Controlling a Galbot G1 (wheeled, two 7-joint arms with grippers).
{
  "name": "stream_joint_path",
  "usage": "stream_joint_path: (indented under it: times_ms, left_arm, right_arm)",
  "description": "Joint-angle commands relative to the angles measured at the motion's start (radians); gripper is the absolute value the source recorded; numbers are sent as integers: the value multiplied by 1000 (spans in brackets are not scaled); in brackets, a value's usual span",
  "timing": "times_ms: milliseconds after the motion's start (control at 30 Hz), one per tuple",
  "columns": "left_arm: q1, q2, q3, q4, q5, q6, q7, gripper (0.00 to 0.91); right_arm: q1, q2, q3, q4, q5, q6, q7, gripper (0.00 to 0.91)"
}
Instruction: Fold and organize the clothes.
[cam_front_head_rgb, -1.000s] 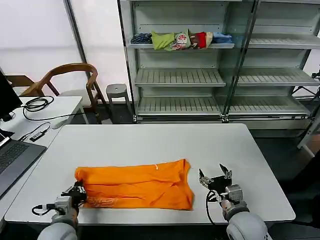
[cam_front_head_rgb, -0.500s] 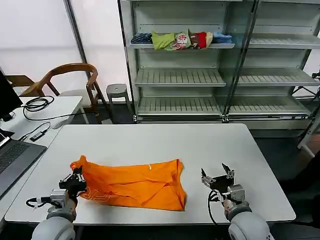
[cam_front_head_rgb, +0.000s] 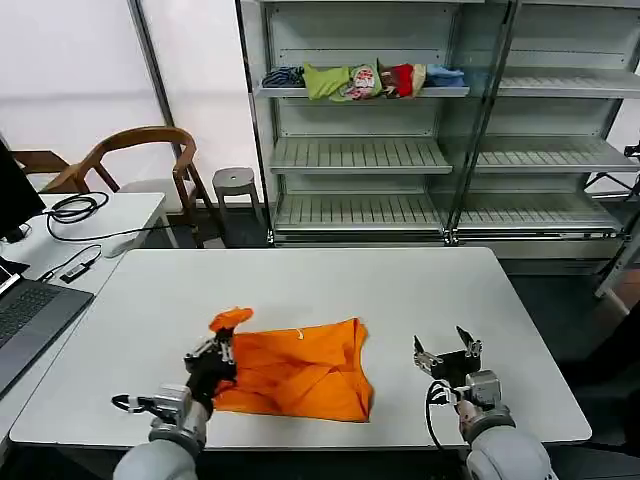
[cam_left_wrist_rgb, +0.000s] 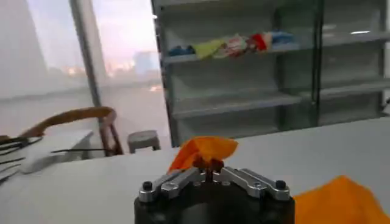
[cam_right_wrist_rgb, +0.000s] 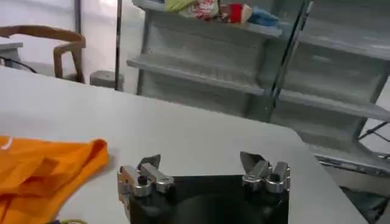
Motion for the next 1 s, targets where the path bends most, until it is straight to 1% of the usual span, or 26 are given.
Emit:
stream_joint_path:
  times_ms: [33, 333, 433, 467, 667, 800, 867, 1000]
  left_arm:
    - [-48, -102, 208, 28, 90, -9, 39, 10]
    - [-135, -170, 208, 78, 90, -28, 42, 20]
    - [-151, -182, 222, 91, 91, -28, 42, 10]
    - [-152, -184, 225, 93, 92, -28, 42, 20]
    - [-151, -188, 271, 96, 89, -22, 45, 10]
    - [-158, -196, 293, 101, 50, -20, 58, 20]
    - [-167, -206, 303, 112, 12, -14, 61, 20]
    - [-178, -215, 313, 155, 21, -28, 70, 20]
  right_arm:
    - [-5, 1, 16, -2, -3, -1, 1, 907]
    - [12, -4, 11, -13, -3, -4, 0, 907]
    - [17, -10, 10, -15, -3, -5, 0, 907]
    - [19, -11, 10, -17, -2, -5, 0, 907]
    - [26, -13, 8, -24, -2, -6, -1, 907]
    - [28, -13, 6, -28, -3, -6, -1, 907]
    - [29, -13, 8, -28, -2, -6, -1, 907]
    - [26, -14, 11, -25, -2, -6, -1, 907]
